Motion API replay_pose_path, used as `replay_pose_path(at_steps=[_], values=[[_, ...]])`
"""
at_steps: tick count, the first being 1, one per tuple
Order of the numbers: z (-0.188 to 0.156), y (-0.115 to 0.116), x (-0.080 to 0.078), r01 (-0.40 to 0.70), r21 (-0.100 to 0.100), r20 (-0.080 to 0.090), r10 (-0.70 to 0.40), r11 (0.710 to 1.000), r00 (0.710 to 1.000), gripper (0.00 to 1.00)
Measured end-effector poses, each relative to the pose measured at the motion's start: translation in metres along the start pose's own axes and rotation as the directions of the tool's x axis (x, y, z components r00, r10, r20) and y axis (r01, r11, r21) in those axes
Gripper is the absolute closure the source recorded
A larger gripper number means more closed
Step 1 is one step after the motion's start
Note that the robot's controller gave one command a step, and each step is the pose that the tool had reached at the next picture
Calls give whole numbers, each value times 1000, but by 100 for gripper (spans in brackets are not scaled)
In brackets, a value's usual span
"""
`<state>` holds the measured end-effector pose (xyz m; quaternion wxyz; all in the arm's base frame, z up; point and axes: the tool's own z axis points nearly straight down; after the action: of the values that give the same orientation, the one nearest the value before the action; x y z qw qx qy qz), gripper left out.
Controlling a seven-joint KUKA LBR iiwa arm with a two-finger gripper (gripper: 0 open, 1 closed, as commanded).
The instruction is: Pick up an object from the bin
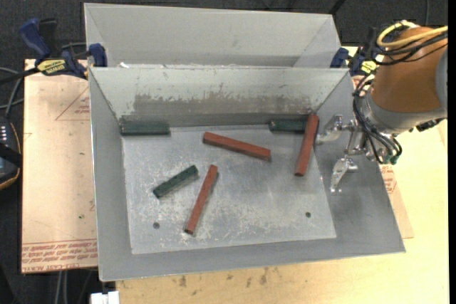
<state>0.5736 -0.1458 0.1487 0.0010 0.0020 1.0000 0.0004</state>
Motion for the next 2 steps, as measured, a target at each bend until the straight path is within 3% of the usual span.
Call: replay_pose_path(at_steps=[1, 2], values=[[1, 5, -16, -28, 0, 5, 28, 1000, 1000, 0], [22, 10, -60, -94, 1, 4, 94, 996, 996, 0]])
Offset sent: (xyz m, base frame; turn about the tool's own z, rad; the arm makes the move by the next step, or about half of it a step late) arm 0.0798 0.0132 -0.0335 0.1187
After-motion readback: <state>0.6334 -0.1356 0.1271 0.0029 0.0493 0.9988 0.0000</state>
